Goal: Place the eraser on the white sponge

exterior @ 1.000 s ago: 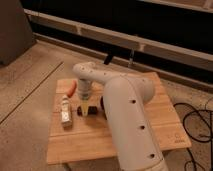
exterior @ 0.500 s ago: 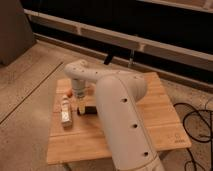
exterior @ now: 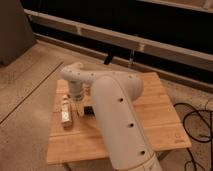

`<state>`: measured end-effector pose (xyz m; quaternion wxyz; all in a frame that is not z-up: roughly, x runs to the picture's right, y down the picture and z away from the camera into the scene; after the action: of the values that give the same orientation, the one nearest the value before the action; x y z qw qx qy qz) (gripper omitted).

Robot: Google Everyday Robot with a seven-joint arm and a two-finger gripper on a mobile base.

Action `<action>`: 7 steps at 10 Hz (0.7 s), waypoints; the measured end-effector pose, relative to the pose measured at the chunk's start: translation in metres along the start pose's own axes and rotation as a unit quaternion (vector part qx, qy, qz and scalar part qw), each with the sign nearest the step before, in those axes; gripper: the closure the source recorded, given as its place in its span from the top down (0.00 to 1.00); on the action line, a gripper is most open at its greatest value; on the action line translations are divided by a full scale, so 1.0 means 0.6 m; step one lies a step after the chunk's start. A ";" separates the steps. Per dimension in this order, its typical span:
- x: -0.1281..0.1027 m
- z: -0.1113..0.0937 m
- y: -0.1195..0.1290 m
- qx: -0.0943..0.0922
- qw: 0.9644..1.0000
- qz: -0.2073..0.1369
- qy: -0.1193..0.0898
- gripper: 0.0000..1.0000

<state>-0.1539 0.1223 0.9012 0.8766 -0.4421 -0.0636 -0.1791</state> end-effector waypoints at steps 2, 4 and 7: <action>0.009 -0.004 -0.007 0.021 1.000 0.012 0.015 0.65; 0.006 -0.003 -0.004 0.030 0.999 0.019 0.021 0.65; -0.007 0.009 0.012 0.024 0.999 0.024 0.012 0.65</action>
<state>-0.1550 0.1314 0.8980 0.8916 -0.4203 -0.0464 -0.1621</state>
